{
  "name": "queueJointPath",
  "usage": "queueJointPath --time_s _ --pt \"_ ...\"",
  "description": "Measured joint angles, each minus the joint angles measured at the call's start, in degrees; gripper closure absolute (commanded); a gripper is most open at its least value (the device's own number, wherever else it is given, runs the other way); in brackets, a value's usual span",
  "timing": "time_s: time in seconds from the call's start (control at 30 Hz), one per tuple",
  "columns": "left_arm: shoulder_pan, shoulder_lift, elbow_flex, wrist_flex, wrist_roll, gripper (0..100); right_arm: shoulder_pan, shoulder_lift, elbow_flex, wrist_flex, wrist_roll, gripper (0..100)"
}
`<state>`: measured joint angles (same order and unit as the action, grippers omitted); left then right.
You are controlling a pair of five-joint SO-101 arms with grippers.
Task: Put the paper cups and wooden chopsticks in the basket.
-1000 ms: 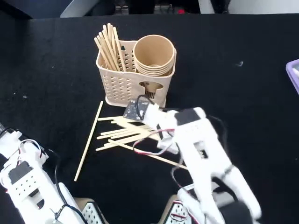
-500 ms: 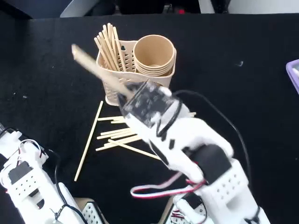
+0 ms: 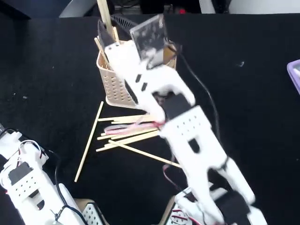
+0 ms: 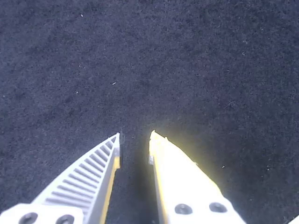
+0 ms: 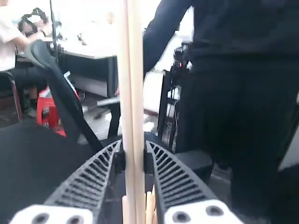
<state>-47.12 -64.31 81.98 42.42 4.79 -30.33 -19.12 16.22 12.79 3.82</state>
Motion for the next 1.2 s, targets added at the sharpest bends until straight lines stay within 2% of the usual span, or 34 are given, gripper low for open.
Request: queueJointPath --time_s 0.2,0.37,0.47,0.7,0.87,1.0,1.1,1.2 --pt "0.0 0.0 0.0 0.0 0.0 88 0.0 10.29 -0.97 0.0 0.0 98.1" --pt "0.0 0.0 0.0 0.0 0.0 88 -0.09 10.73 -0.97 4.22 0.0 83.8" --pt "0.0 0.0 0.0 0.0 0.0 88 -0.09 10.11 -0.97 8.97 0.0 84.8" --pt "0.0 0.0 0.0 0.0 0.0 88 -0.09 -5.45 -0.97 21.19 0.0 88.7" --pt "0.0 0.0 0.0 0.0 0.0 88 -0.26 -22.77 0.79 42.29 0.18 88.6" --pt "0.0 0.0 0.0 0.0 0.0 88 -1.05 -27.87 11.16 55.91 7.74 88.4" --pt "0.0 0.0 0.0 0.0 0.0 88 -0.88 -26.2 24.18 56.44 16.35 86.0" --pt "0.0 0.0 0.0 0.18 0.0 88 0.44 -22.77 37.19 51.34 22.33 77.3"
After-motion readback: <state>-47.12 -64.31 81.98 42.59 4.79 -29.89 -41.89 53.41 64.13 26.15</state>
